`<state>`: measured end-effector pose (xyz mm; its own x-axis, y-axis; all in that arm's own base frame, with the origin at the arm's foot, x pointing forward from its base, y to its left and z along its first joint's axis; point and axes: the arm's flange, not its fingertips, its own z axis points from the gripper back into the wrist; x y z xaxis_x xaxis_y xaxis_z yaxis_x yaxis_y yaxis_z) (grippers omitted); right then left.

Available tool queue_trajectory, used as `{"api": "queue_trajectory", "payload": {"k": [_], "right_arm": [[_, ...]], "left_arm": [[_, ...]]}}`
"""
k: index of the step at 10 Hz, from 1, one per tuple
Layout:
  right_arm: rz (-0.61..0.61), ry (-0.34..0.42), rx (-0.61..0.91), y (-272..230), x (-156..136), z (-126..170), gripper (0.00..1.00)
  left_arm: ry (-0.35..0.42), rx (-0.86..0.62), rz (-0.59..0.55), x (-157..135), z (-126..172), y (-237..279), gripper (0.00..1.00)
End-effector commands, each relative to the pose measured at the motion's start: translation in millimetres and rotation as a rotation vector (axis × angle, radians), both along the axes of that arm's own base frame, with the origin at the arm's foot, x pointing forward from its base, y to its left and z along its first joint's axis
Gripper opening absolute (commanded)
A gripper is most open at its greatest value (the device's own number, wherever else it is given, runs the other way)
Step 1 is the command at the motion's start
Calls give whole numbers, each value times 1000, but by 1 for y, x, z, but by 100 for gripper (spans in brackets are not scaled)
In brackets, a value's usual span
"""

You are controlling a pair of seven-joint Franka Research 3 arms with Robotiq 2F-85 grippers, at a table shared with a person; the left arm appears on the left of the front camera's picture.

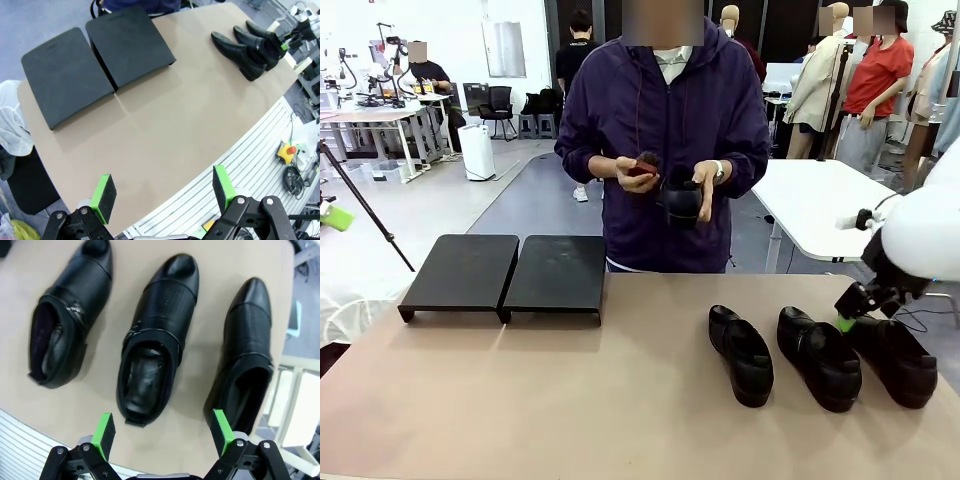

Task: Organize the shoes by placing them on the stand.
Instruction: Pick up one Shoe and place it in the middle of the table.

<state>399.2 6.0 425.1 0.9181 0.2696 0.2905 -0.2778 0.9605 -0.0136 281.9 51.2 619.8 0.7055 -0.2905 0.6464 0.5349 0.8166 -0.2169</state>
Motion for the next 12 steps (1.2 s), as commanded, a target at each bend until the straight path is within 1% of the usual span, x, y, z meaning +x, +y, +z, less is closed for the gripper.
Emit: {"api": "queue_trajectory", "payload": {"k": [1,4,5,7,9,10,11,12], "right_arm": [[-67,15,-26,4,27,-29,100],[-118,77,-65,3,46,-65,100],[-130,80,-47,5,49,-74,100],[-144,85,-38,7,50,-81,100],[-164,109,-53,6,49,-85,100],[-167,116,-64,5,50,-85,77],[-170,141,-58,5,50,-85,17],[-172,149,-53,5,51,-85,0]], "left_arm": [[-4,-6,-17,0,0,2,100],[-4,-6,-17,0,0,2,100],[-4,-6,-17,0,0,2,100],[-4,-6,-17,0,0,2,100],[-4,-6,-17,0,0,2,100],[-4,-6,-17,0,0,2,100],[-4,-6,-17,0,0,2,100],[-4,-6,-17,0,0,2,100]]}}
